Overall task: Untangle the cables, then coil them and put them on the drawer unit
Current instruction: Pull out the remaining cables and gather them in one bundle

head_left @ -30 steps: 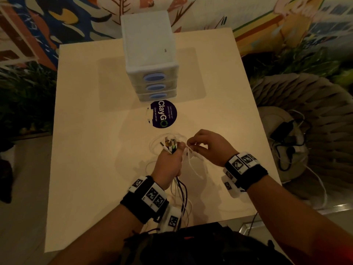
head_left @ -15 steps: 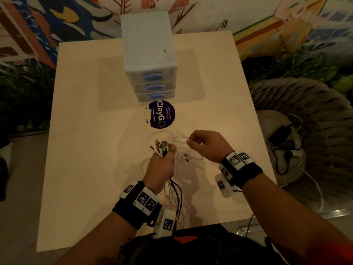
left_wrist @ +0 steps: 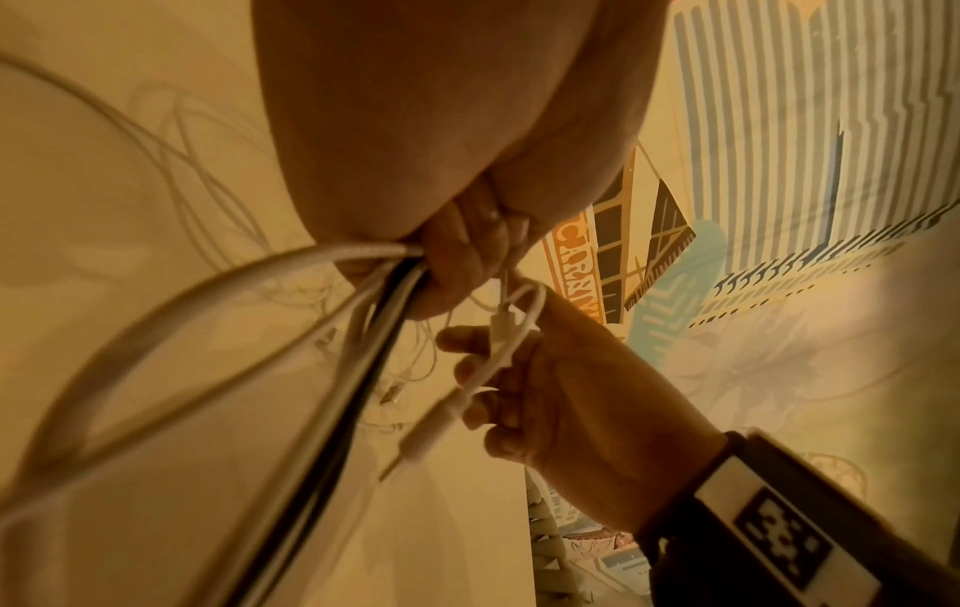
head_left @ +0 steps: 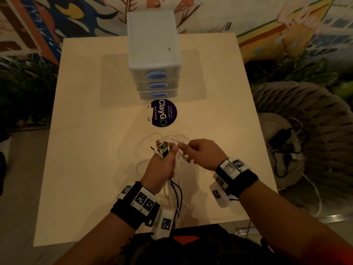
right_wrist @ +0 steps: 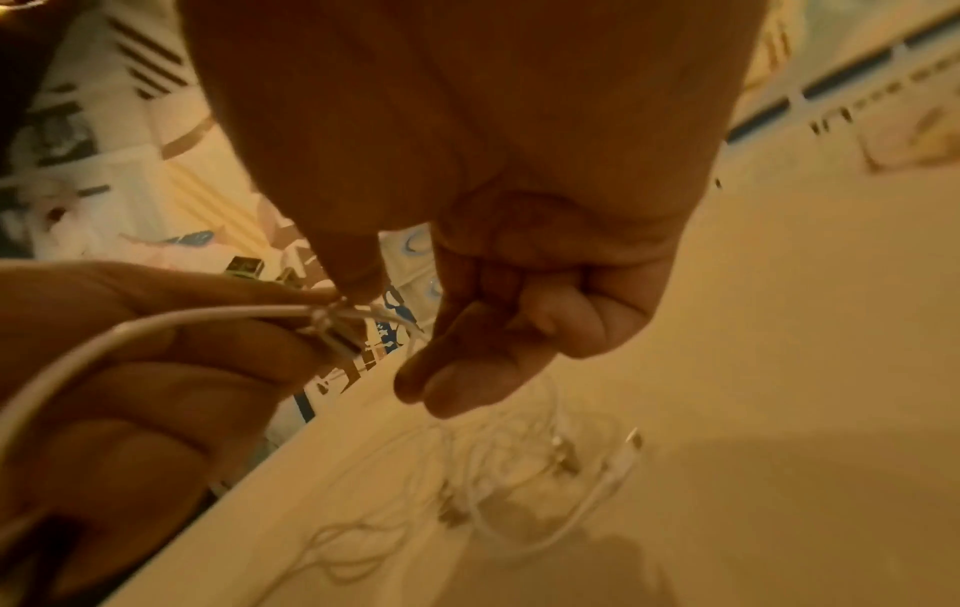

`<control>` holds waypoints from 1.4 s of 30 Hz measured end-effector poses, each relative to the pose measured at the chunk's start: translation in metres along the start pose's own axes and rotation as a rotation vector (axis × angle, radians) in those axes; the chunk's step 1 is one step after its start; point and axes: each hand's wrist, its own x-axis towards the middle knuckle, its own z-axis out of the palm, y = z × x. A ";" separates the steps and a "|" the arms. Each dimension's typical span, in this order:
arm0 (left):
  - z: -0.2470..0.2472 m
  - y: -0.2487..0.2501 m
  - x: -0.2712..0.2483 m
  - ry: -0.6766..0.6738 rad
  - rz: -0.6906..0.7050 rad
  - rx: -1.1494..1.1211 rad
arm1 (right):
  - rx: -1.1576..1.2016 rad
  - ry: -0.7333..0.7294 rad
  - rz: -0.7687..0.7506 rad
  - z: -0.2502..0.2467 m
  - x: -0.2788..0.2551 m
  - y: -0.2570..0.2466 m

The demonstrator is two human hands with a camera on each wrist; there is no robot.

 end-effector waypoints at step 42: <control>-0.019 -0.003 -0.012 -0.006 -0.140 -0.082 | -0.150 0.010 0.028 0.009 0.037 0.047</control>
